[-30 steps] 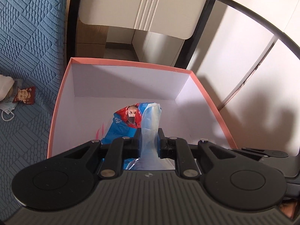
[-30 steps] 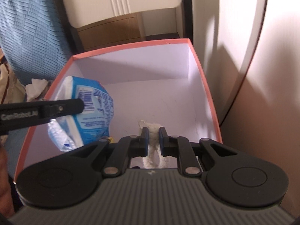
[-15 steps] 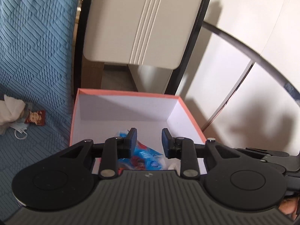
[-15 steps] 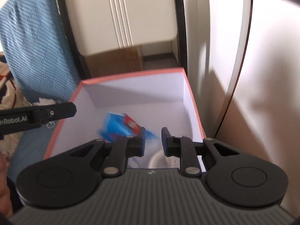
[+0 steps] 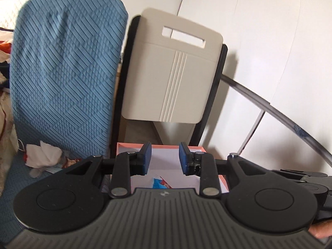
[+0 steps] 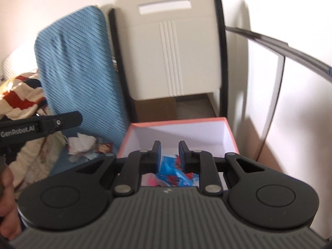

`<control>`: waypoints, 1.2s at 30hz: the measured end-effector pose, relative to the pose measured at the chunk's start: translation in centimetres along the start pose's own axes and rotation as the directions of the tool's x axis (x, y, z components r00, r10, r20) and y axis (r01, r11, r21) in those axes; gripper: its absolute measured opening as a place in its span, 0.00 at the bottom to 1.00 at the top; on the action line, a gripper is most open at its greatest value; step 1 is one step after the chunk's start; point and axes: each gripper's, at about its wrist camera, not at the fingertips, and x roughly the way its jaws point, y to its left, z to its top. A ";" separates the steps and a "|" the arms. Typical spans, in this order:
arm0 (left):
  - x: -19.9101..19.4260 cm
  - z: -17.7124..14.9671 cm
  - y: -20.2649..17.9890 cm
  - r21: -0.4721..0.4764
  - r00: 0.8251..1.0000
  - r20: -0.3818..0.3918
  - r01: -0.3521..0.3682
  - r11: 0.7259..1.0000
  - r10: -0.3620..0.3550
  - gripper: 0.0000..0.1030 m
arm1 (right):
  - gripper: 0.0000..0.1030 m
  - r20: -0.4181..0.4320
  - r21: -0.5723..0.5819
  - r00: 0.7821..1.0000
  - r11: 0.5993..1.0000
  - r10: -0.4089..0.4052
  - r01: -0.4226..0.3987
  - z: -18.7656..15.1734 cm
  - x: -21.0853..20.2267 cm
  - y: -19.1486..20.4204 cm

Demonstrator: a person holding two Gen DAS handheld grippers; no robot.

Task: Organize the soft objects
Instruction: 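Withdraw both open tools from the box back over the blue seat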

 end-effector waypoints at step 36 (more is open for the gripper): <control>-11.4 -5.8 12.3 -0.092 0.989 0.072 -0.125 0.988 0.132 0.33 | 0.22 -0.034 -0.156 0.989 0.976 0.146 -0.150 -7.0 -1.6 14.6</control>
